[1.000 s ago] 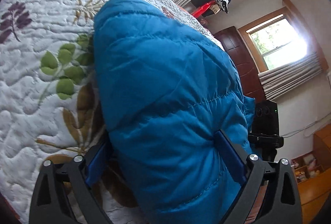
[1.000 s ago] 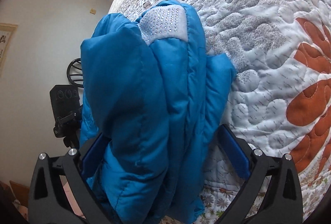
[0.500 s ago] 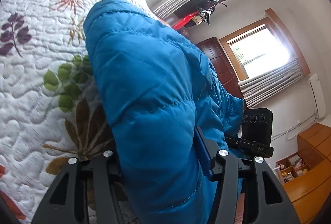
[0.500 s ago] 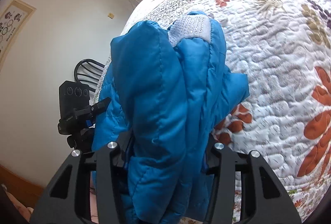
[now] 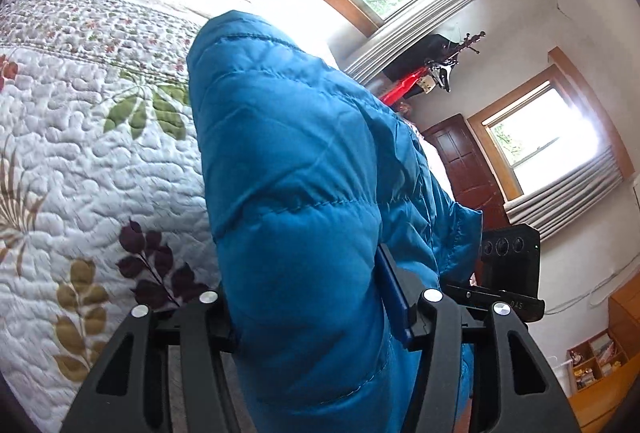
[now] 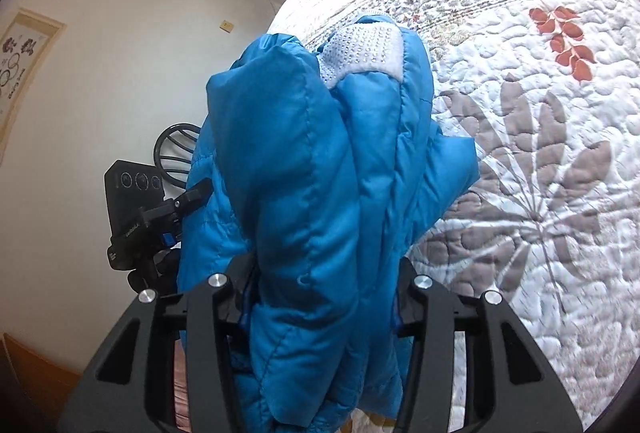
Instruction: Fold large clothes
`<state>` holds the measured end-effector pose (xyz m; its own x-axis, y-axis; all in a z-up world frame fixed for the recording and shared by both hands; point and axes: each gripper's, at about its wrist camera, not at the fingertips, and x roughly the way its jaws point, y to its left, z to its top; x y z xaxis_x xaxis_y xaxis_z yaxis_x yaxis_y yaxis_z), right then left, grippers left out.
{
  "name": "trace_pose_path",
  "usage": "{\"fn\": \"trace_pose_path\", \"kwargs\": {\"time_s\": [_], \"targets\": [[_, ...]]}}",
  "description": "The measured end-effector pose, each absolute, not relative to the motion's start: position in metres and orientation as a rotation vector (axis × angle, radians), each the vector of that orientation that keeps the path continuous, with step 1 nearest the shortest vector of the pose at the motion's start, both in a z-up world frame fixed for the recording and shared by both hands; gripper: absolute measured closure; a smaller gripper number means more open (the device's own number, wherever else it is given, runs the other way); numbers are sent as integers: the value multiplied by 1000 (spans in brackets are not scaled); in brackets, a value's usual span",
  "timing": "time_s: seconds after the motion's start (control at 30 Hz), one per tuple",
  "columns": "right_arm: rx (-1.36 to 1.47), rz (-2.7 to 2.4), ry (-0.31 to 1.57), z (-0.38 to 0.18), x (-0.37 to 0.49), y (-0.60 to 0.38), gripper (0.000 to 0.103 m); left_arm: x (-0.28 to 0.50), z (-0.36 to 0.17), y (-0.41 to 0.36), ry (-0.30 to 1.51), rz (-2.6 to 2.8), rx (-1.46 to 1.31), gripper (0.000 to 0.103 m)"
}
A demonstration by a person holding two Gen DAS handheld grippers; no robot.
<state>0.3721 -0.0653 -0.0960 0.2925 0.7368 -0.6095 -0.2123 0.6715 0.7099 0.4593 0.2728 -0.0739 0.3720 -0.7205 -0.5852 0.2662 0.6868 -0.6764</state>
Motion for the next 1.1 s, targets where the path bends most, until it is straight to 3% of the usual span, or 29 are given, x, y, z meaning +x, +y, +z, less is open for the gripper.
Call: {"fn": "trace_pose_path", "kwargs": {"time_s": [0.1, 0.2, 0.27, 0.4, 0.53, 0.77, 1.1], "targets": [[596, 658, 1149, -124, 391, -62, 57, 484, -93, 280, 1046, -645, -515, 47], [650, 676, 1147, -138, 392, -70, 56, 496, -116, 276, 1067, -621, -502, 38], [647, 669, 1145, -139, 392, -72, 52, 497, -122, 277, 1061, -631, -515, 36], [605, 617, 1148, -130, 384, -69, 33, 494, -121, 285, 1085, -600, -509, 30], [526, 582, 1107, -108, 354, -72, 28, 476, -105, 299, 1084, -526, -470, 31], [413, 570, 1069, -77, 296, -74, 25, 397, -56, 310, 917, -434, -315, 30], [325, 460, 1155, -108, 287, -59, 27, 362, -75, 289, 930, -399, -187, 28]]}}
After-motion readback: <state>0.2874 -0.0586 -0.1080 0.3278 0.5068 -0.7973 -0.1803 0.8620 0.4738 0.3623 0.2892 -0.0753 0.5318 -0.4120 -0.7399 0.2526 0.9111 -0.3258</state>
